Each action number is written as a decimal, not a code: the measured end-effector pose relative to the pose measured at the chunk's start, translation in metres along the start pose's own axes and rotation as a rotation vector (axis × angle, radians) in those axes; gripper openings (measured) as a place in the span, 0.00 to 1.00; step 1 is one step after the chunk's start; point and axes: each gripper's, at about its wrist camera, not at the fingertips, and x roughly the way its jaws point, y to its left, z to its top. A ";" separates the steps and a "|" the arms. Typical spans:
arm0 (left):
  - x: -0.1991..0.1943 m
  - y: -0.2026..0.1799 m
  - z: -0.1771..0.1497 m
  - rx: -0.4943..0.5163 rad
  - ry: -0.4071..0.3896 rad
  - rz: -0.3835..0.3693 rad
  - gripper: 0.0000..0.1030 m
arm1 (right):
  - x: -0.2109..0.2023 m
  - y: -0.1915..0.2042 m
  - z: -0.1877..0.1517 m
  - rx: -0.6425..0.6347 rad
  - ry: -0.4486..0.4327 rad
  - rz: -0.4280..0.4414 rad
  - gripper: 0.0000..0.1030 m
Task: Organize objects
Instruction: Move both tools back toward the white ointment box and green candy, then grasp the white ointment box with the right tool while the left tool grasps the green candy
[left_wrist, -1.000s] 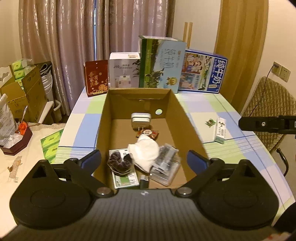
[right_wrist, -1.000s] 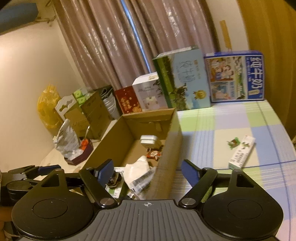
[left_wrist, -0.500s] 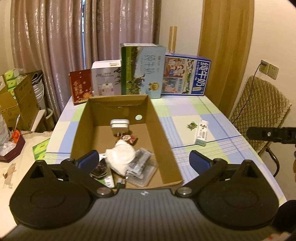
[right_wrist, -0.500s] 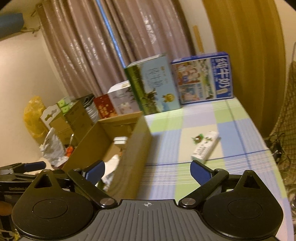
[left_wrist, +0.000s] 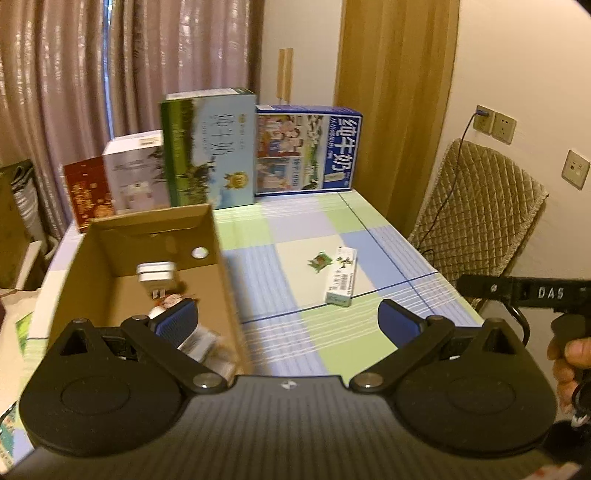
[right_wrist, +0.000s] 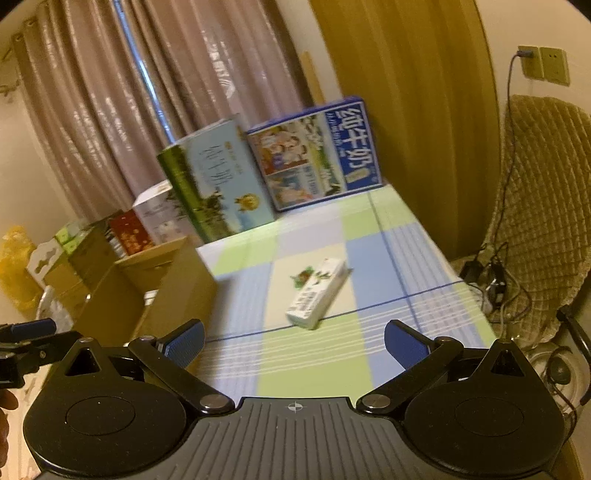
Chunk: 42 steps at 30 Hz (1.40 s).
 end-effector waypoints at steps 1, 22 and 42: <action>0.008 -0.001 0.003 0.004 0.003 0.000 0.99 | 0.004 -0.003 0.001 0.000 0.000 -0.006 0.98; 0.157 0.015 0.035 0.092 0.074 0.014 0.94 | 0.179 -0.012 0.003 -0.025 0.115 -0.020 0.68; 0.183 0.010 0.038 0.107 0.080 0.014 0.94 | 0.225 -0.030 0.010 -0.085 0.166 -0.108 0.10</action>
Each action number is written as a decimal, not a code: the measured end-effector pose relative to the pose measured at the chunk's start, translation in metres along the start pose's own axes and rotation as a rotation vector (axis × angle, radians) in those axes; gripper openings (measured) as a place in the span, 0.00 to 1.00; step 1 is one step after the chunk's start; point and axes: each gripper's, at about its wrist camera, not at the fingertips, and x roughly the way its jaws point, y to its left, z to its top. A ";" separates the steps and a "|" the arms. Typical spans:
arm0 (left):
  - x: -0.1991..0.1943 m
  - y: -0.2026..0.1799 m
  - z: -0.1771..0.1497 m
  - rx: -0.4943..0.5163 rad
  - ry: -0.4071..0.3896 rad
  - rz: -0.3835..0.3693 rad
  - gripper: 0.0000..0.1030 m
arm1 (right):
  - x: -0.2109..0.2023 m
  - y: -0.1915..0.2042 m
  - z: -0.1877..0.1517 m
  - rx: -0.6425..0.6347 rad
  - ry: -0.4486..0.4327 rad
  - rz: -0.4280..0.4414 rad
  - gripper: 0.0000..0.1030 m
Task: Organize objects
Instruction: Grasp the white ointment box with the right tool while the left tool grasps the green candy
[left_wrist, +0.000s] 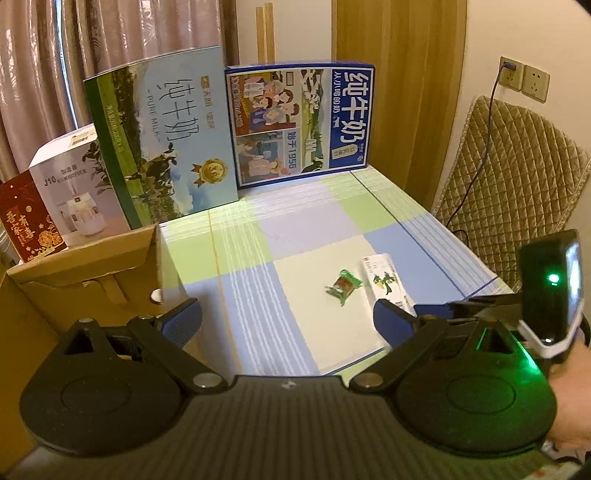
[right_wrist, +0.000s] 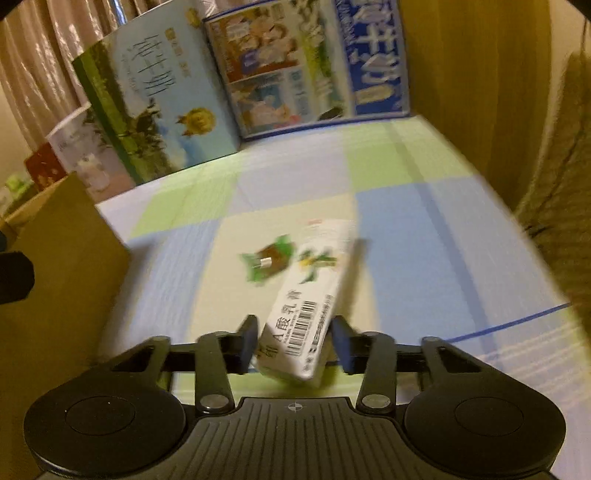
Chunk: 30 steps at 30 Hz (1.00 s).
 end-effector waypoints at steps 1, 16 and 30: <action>0.001 -0.004 0.001 0.001 0.000 -0.004 0.94 | -0.004 -0.007 0.001 0.004 0.000 -0.015 0.02; 0.044 -0.014 0.006 -0.014 0.065 0.004 0.94 | 0.000 -0.014 -0.006 -0.009 -0.048 0.090 0.54; 0.089 -0.039 0.013 0.112 0.095 -0.028 0.88 | 0.004 -0.064 -0.007 0.031 -0.026 -0.074 0.35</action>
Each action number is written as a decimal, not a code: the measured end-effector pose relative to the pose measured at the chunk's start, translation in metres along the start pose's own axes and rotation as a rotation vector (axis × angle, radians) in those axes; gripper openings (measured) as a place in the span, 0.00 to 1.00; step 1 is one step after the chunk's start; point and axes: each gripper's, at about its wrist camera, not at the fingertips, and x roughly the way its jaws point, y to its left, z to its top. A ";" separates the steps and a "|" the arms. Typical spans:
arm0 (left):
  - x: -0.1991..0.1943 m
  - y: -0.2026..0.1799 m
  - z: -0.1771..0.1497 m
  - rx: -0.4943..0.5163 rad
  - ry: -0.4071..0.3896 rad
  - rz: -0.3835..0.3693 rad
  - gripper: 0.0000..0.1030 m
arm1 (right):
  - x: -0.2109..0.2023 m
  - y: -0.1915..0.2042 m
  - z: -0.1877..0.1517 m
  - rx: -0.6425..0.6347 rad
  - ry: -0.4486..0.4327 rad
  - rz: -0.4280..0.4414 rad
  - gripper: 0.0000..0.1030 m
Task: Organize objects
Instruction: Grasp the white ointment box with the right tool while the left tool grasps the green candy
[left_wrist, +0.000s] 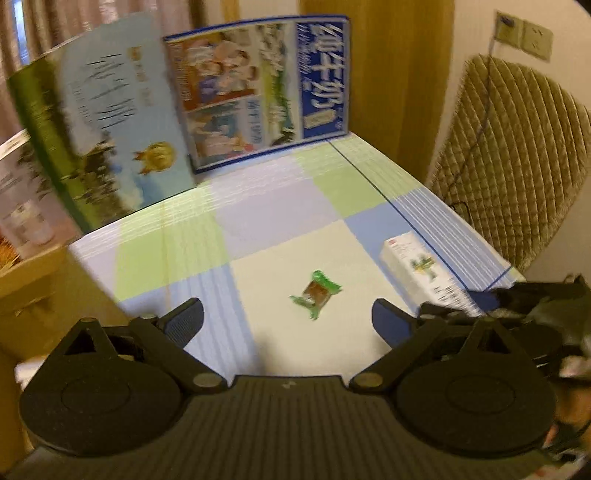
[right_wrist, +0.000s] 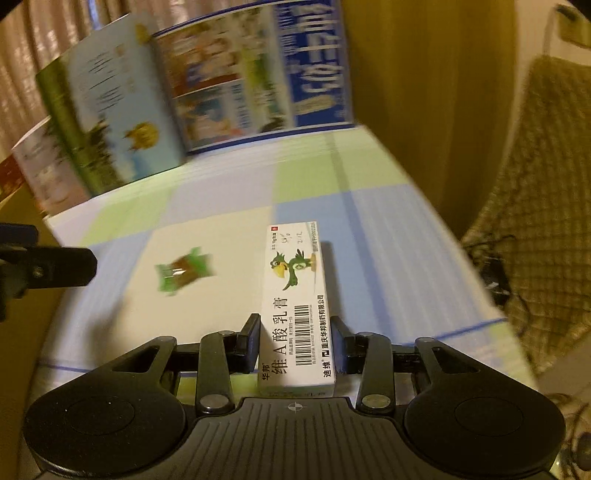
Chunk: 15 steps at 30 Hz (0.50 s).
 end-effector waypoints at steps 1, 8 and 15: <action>0.008 -0.002 0.001 0.023 0.010 -0.006 0.84 | -0.001 -0.007 -0.001 0.008 -0.003 0.002 0.35; 0.062 -0.015 0.003 0.108 0.062 -0.064 0.58 | -0.009 -0.029 -0.006 0.035 -0.031 0.029 0.35; 0.085 -0.021 0.005 0.145 0.086 -0.097 0.38 | -0.004 -0.019 -0.008 -0.012 -0.037 0.027 0.36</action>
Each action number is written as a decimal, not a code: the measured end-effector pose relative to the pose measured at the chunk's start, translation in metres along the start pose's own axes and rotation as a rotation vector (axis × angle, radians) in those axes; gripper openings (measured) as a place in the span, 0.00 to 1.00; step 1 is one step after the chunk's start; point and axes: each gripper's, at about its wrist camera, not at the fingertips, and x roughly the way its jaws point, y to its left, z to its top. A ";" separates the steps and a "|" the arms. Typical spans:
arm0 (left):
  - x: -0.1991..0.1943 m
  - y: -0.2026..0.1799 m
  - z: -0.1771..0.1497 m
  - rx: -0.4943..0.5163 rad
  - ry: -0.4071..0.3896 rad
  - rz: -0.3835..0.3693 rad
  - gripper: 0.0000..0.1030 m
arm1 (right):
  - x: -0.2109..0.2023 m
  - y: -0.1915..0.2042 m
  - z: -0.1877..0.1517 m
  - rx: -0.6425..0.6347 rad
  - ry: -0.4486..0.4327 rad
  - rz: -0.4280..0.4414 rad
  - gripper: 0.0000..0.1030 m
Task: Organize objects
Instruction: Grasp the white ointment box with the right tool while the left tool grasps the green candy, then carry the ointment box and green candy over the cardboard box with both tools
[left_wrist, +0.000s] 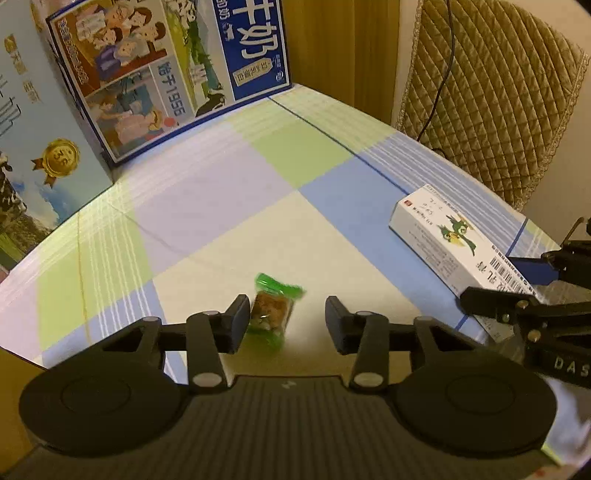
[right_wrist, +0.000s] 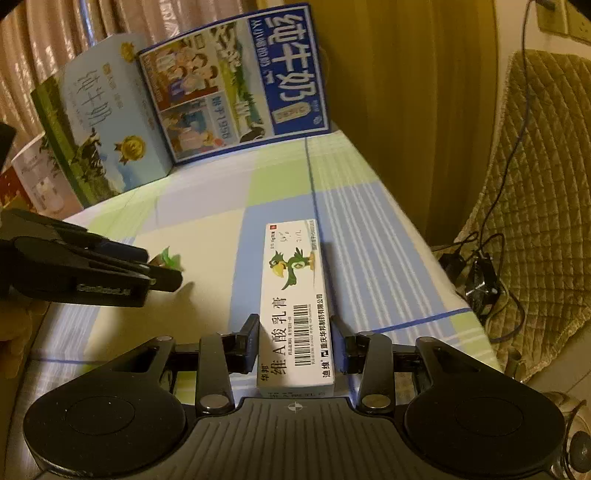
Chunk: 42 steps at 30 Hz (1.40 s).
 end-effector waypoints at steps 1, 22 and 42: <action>0.001 0.001 -0.001 -0.007 0.005 -0.009 0.37 | 0.000 0.002 0.000 -0.012 0.003 -0.007 0.36; -0.018 0.010 -0.016 -0.255 0.039 -0.001 0.15 | 0.011 0.015 0.002 -0.095 -0.028 -0.022 0.37; -0.165 -0.069 -0.080 -0.302 -0.036 -0.016 0.15 | -0.119 0.053 -0.029 -0.004 0.090 0.054 0.34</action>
